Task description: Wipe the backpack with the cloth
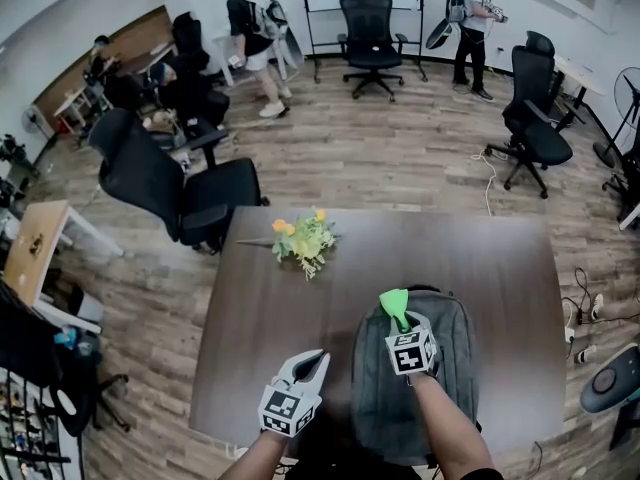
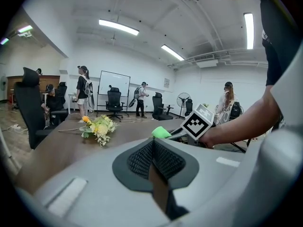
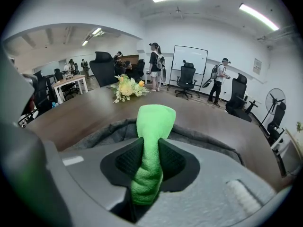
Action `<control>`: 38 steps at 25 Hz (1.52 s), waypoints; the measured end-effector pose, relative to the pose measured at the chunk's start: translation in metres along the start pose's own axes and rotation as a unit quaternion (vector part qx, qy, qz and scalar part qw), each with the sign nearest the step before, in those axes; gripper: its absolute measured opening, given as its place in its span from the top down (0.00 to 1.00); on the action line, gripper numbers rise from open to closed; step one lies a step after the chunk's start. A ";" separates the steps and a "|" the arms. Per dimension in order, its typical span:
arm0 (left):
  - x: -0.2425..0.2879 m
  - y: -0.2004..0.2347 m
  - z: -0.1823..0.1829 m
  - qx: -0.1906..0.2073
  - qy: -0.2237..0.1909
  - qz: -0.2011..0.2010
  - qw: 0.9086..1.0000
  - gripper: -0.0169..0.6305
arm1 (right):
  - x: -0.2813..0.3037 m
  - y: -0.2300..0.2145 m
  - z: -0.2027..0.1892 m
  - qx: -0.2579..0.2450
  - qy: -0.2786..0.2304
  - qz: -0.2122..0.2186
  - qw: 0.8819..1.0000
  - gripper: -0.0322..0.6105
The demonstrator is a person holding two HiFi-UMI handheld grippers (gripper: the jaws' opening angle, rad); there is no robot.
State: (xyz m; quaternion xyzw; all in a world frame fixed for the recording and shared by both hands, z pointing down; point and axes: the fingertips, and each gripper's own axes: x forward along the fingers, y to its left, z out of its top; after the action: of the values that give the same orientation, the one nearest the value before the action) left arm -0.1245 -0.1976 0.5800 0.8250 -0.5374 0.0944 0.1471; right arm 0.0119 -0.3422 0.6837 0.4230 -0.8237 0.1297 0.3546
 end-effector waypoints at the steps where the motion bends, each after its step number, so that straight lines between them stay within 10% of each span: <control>1: 0.001 -0.001 0.002 -0.002 0.001 0.000 1.000 0.94 | -0.001 -0.005 -0.002 0.000 0.003 -0.006 1.000 0.81; 38: 0.014 -0.035 -0.013 0.012 0.014 -0.049 0.999 0.94 | -0.074 -0.142 -0.051 0.035 0.054 -0.151 0.986 0.80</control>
State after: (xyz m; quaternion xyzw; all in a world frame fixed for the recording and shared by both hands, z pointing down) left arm -0.0867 -0.1920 0.5919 0.8509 -0.4927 0.1051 0.1491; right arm 0.1766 -0.3575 0.6562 0.5471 -0.7249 0.1256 0.3993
